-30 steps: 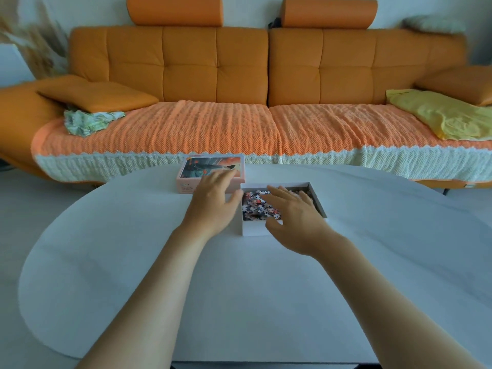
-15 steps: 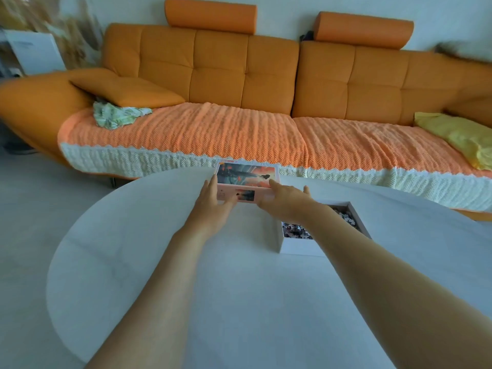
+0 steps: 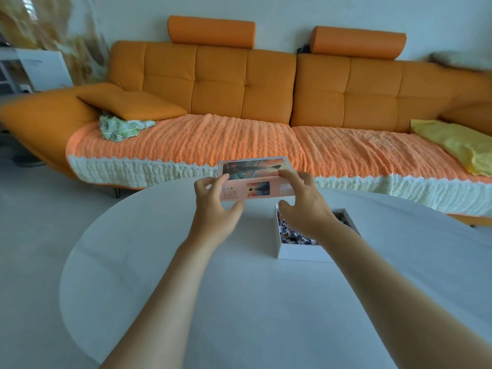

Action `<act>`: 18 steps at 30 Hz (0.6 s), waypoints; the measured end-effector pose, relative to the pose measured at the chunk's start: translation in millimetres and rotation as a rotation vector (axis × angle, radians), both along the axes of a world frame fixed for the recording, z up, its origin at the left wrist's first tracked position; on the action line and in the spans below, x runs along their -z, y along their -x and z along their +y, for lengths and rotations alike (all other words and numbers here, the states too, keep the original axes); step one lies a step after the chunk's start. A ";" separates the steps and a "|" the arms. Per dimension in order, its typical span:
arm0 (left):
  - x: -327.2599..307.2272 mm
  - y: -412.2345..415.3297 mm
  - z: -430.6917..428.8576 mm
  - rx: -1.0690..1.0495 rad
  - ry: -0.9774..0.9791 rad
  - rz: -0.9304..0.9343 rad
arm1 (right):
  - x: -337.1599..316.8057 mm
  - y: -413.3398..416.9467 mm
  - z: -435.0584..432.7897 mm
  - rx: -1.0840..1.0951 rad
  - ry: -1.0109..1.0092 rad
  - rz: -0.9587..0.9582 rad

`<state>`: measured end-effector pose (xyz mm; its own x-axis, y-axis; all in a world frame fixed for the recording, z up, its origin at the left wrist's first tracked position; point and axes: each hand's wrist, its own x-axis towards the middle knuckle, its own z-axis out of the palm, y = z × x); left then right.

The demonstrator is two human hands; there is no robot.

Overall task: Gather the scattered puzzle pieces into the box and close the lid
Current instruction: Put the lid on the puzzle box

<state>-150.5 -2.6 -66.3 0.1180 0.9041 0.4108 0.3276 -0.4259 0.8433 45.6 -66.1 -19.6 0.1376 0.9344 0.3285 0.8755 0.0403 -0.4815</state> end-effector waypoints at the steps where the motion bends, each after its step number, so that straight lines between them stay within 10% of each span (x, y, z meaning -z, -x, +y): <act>1: -2.1 -6.8 -8.7 0.024 -0.018 -0.017 | -0.4 -7.1 -10.0 0.015 -0.018 0.014; 18: 12.8 -67.5 -92.5 0.183 -0.091 0.257 | 48.2 -80.3 -111.0 0.166 -0.130 0.224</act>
